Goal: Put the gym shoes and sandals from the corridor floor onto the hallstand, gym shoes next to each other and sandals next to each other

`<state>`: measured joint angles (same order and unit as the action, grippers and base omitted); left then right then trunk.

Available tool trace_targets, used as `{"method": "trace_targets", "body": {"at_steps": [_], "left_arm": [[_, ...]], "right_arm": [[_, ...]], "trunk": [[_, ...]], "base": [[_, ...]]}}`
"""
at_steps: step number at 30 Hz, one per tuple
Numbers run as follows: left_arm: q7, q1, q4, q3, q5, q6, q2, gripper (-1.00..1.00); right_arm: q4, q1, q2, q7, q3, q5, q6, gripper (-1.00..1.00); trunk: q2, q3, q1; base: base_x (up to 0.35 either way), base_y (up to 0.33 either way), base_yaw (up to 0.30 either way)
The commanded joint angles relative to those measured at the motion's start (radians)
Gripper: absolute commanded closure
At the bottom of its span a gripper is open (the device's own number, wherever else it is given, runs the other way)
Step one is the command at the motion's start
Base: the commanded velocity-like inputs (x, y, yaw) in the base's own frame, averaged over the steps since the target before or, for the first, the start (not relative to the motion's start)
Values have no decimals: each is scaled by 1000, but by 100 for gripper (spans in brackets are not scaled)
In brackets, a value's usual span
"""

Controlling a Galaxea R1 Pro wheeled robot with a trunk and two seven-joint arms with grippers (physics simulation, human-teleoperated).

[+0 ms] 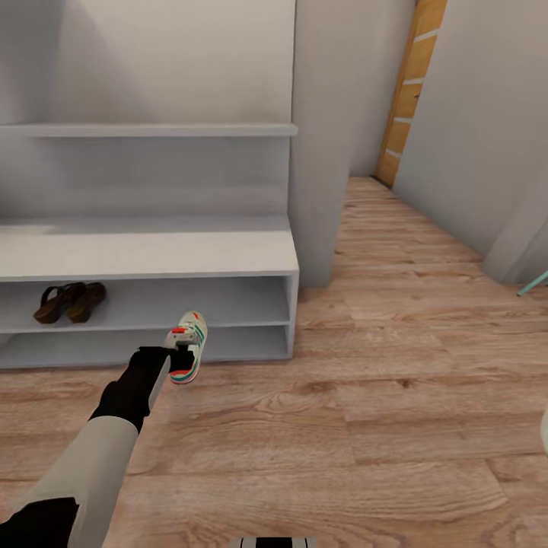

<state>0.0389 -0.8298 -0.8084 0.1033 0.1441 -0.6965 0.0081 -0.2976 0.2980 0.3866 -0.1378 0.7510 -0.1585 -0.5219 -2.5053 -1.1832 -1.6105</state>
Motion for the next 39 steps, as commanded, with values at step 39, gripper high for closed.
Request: {"method": "trace_targets", "body": {"at_steps": [39], "left_arm": [[4, 6, -1, 1, 12, -4, 4, 100]], "right_arm": [[3, 1, -2, -5, 4, -10, -3, 100]], "trunk": [[0, -1, 0]], "base": [[161, -111, 0]]}}
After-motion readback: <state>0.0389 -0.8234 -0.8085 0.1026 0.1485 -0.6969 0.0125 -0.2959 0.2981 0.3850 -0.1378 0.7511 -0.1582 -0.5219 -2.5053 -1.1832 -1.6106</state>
